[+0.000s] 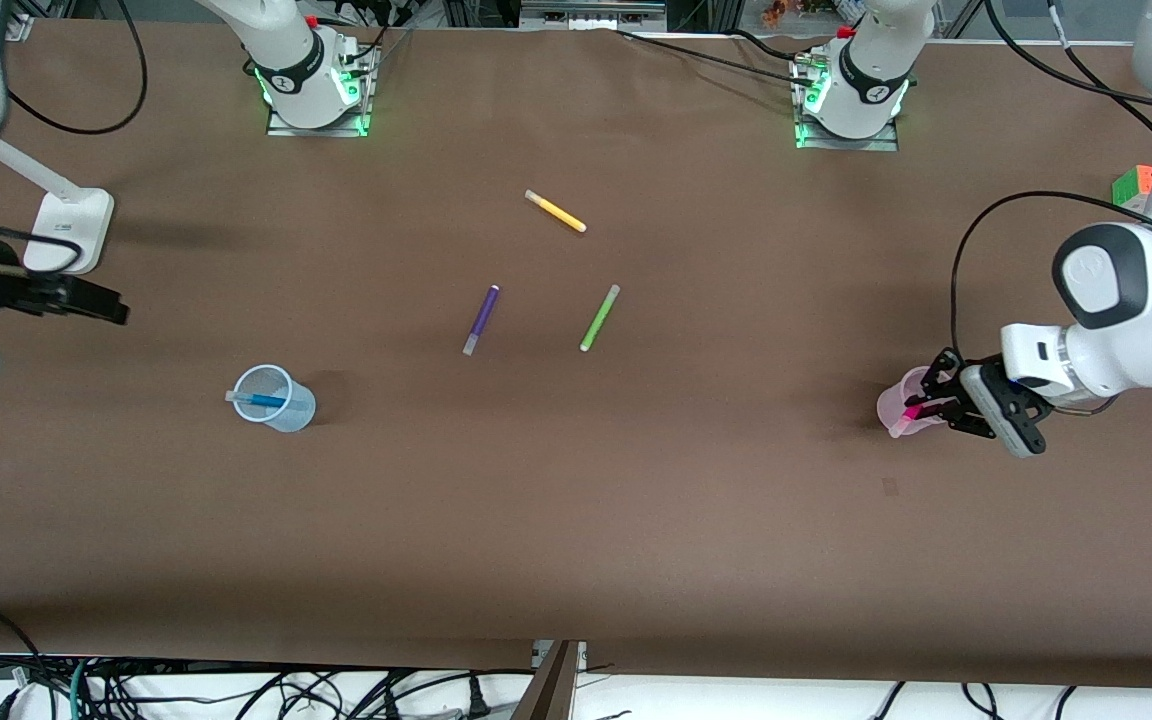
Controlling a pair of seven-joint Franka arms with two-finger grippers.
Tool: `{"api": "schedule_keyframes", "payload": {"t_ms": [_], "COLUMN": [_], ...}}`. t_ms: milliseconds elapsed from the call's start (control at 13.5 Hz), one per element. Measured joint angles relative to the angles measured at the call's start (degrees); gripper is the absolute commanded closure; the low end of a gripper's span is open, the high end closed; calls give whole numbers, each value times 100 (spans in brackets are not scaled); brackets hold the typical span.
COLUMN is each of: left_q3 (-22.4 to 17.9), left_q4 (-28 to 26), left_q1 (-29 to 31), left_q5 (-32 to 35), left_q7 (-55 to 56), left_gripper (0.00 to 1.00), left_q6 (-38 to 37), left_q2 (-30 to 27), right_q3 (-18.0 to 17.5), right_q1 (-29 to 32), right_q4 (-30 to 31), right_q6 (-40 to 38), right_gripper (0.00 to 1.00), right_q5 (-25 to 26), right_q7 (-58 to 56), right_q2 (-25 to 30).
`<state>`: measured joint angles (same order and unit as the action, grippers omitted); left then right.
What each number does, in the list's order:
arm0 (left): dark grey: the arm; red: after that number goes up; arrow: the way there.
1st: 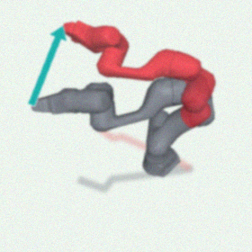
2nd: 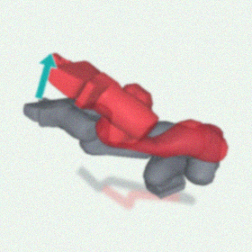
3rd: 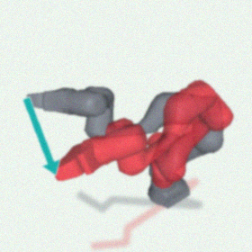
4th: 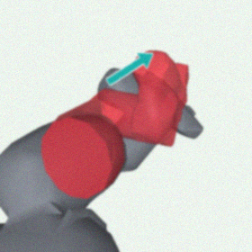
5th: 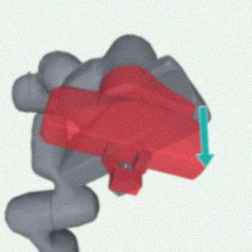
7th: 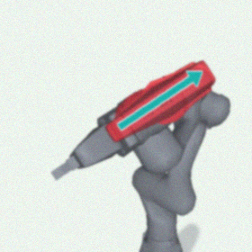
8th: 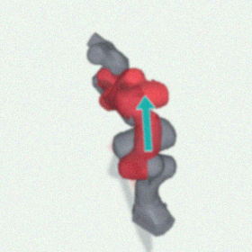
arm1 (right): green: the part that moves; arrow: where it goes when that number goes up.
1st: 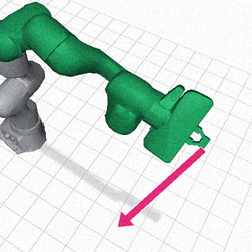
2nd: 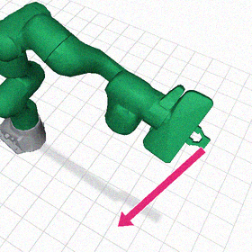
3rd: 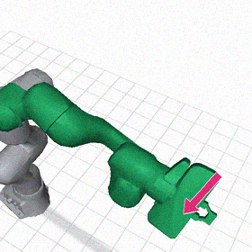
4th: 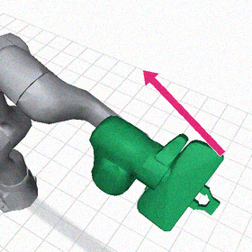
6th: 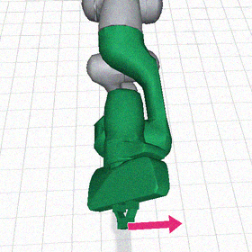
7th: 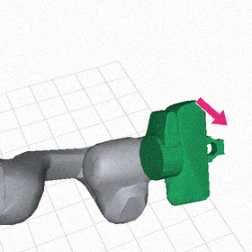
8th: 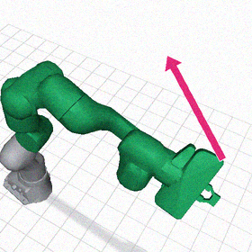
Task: Place pink and blue markers in matching cups
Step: 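Carry the pink marker to the pink cup while the right gripper withdraws, then lower the pink marker into the pink cup and open the left gripper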
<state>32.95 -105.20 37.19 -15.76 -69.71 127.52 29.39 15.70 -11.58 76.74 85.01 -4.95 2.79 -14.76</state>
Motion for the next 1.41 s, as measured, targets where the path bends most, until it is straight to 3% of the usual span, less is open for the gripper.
{"api": "schedule_keyframes", "payload": {"t_ms": [370,593,741,1407], "left_q3": [30,29,29,32], "left_q4": [1,-12,-16,-158], "left_q1": [323,396,420,690], "left_q5": [-696,-1030,-1227,-1259], "left_q7": [-1412,-2249,-2803,-3396], "left_gripper": [100,100,100,100], "left_q6": [21,20,3,-271], "left_q2": [113,226,325,497], "right_q3": [-853,-1173,-1248,-1246], "right_q1": [782,922,922,985], "right_q4": [742,907,952,955], "right_q6": [58,33,21,25], "right_gripper": [0,0,0,0], "right_q5": [306,341,356,462], "right_q7": [-8,-11,-8,-26], "right_q2": [891,1003,988,944]}}
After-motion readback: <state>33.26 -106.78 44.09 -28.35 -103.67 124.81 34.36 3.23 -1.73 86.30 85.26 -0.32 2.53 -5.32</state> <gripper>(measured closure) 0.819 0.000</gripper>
